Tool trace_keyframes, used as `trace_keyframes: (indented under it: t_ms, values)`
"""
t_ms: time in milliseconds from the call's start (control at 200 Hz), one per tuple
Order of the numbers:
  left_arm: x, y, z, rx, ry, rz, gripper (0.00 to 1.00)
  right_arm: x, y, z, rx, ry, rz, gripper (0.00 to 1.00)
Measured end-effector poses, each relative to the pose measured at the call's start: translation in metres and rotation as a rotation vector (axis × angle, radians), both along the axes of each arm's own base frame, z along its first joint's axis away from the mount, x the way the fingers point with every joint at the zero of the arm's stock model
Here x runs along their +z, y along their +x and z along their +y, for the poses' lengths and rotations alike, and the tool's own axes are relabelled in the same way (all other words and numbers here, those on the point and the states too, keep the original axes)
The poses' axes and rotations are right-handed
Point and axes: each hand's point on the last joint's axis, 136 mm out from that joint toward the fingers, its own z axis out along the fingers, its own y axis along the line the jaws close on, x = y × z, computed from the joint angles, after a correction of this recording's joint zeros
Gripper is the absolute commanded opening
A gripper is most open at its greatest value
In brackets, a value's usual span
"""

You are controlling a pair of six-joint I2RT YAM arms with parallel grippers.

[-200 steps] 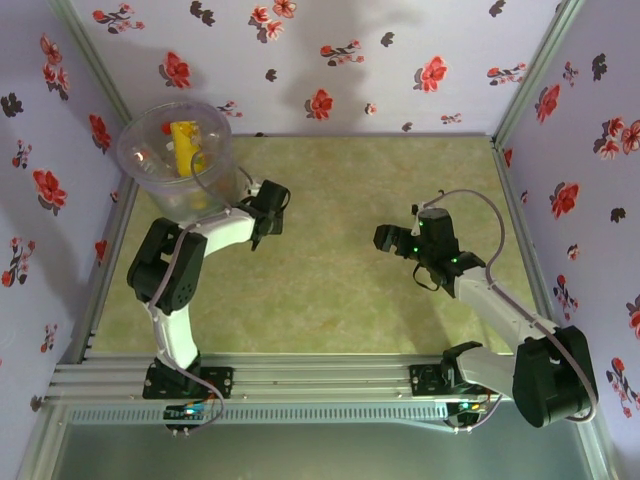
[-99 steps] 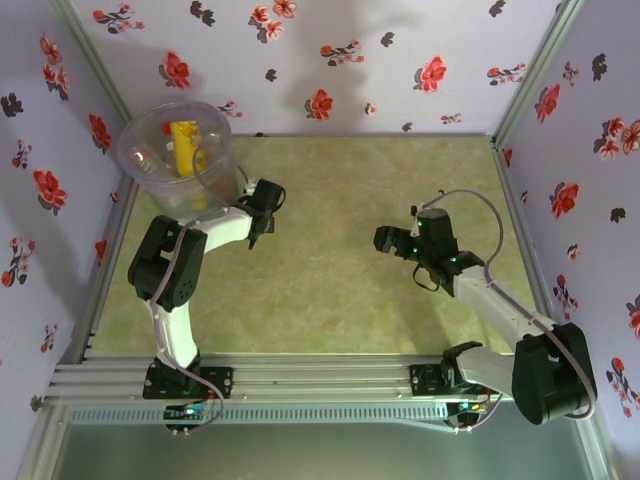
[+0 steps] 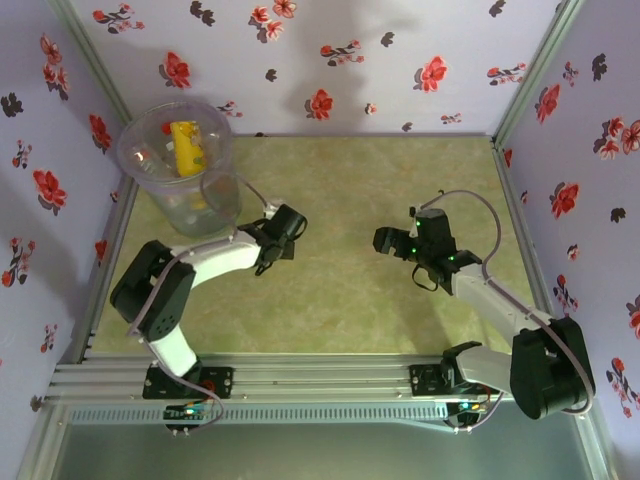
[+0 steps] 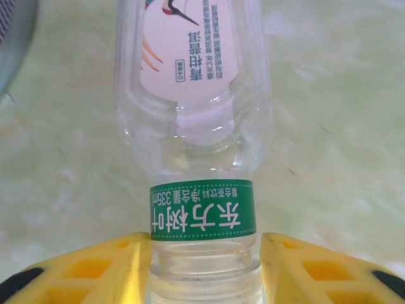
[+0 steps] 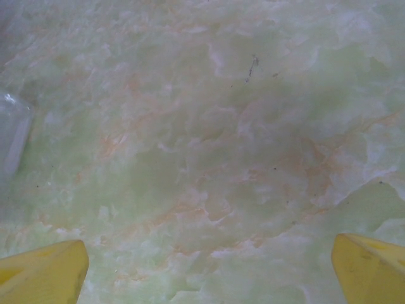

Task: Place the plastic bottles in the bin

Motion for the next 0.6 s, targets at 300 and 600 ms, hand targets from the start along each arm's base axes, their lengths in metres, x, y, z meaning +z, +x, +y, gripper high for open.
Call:
trace_keyframes:
  t_ms: [300, 600]
  values:
    - [0.007, -0.03, -0.003, 0.014, -0.067, 0.049, 0.69, -0.003, 0.0, 0.002, 0.007, 0.003, 0.01, 0.99]
    - [0.056, 0.0, 0.002, 0.085, -0.105, 0.021, 1.0, -0.001, 0.0, 0.002, 0.008, 0.006, 0.004, 0.99]
